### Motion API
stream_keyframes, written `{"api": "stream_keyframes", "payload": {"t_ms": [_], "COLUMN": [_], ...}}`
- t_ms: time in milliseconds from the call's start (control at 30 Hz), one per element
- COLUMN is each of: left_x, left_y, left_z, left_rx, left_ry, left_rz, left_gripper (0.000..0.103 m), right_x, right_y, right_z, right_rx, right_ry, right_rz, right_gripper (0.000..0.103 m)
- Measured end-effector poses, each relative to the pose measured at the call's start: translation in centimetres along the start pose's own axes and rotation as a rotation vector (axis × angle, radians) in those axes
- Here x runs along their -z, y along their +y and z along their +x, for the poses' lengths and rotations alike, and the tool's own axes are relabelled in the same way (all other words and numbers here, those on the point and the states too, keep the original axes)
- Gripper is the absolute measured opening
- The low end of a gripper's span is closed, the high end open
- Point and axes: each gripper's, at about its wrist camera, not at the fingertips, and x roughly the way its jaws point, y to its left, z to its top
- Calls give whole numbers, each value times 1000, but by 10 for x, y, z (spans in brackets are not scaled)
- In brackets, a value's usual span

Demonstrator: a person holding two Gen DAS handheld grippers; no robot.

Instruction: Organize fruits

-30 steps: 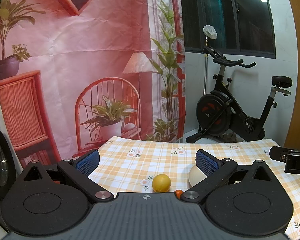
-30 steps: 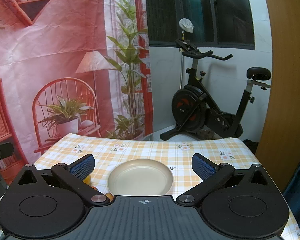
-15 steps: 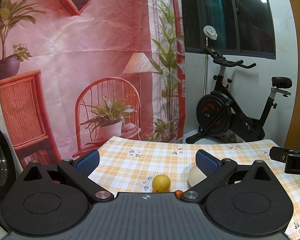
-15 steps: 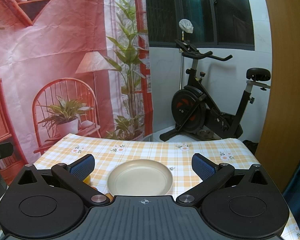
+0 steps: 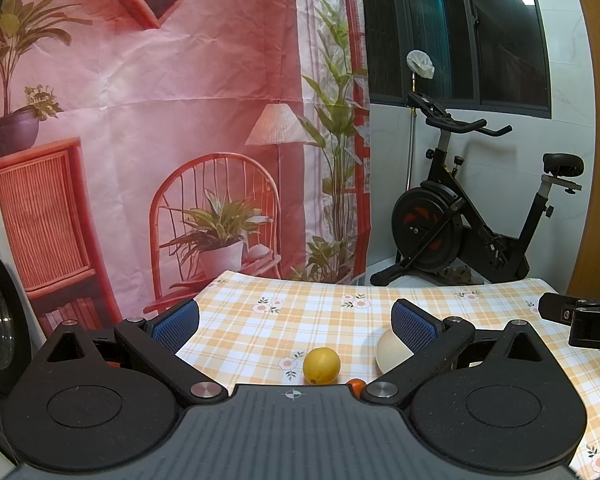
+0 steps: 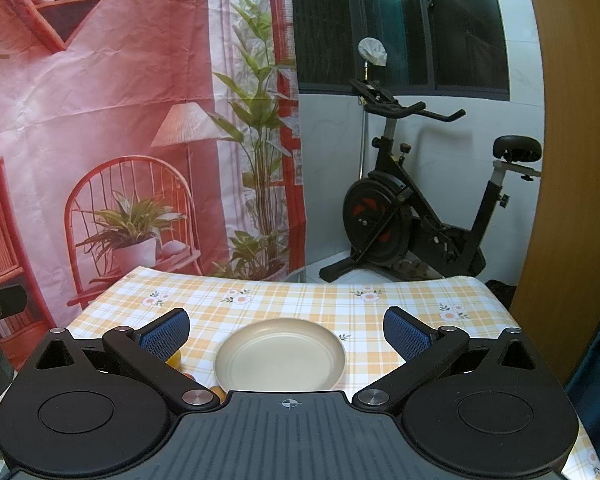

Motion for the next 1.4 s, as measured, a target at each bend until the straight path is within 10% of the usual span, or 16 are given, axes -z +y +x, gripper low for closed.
{"api": "stream_keyframes", "payload": {"t_ms": [1400], "left_x": [7], "left_y": [-4], "left_z": [3], "left_rx": [-35], "left_ry": [27], "left_rz": [7], "left_gripper": [103], "right_x": [3], "right_y": [-11], "right_z": [-4], "right_rx": [-17], "right_ry": [-19], "right_rz": [-8], "right_gripper": [103]}}
